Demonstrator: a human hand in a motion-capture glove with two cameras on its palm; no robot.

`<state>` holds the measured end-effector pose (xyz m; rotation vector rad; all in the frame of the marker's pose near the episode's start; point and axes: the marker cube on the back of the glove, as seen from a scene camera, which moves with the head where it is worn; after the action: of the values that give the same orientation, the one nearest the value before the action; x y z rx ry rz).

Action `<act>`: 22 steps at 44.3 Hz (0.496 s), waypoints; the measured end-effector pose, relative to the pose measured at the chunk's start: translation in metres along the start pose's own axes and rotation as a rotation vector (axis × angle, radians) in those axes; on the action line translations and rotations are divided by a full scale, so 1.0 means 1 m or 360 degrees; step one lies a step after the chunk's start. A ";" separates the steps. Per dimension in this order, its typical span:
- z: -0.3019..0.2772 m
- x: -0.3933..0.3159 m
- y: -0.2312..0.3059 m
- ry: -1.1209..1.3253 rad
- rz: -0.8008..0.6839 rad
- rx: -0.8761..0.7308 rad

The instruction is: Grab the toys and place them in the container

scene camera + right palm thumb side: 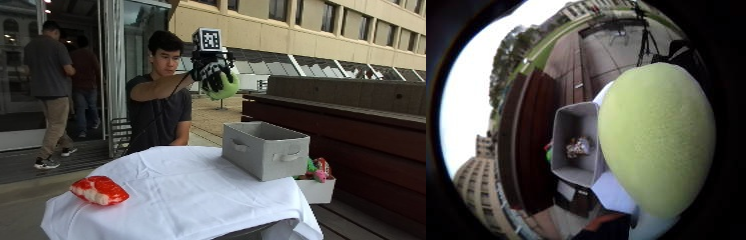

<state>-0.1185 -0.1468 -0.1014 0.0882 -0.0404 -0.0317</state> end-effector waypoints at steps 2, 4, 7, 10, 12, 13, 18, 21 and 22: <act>-0.002 -0.041 0.006 -0.0040 -0.0038 -0.0004; -0.001 -0.084 0.013 -0.0072 -0.0078 -0.0015; 0.006 -0.126 0.021 -0.0090 -0.0142 -0.0037; 0.018 -0.159 0.028 -0.0066 -0.0202 -0.0044; 0.032 -0.174 0.024 -0.0063 -0.0252 -0.0054; 0.039 -0.178 0.019 -0.0068 -0.0275 -0.0056; 0.058 -0.201 0.025 -0.0090 -0.0328 -0.0080; 0.066 -0.212 0.033 -0.0090 -0.0338 -0.0097; 0.070 -0.213 0.032 -0.0097 -0.0337 -0.0104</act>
<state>-0.3335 -0.1135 -0.0375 0.0258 -0.0908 -0.2474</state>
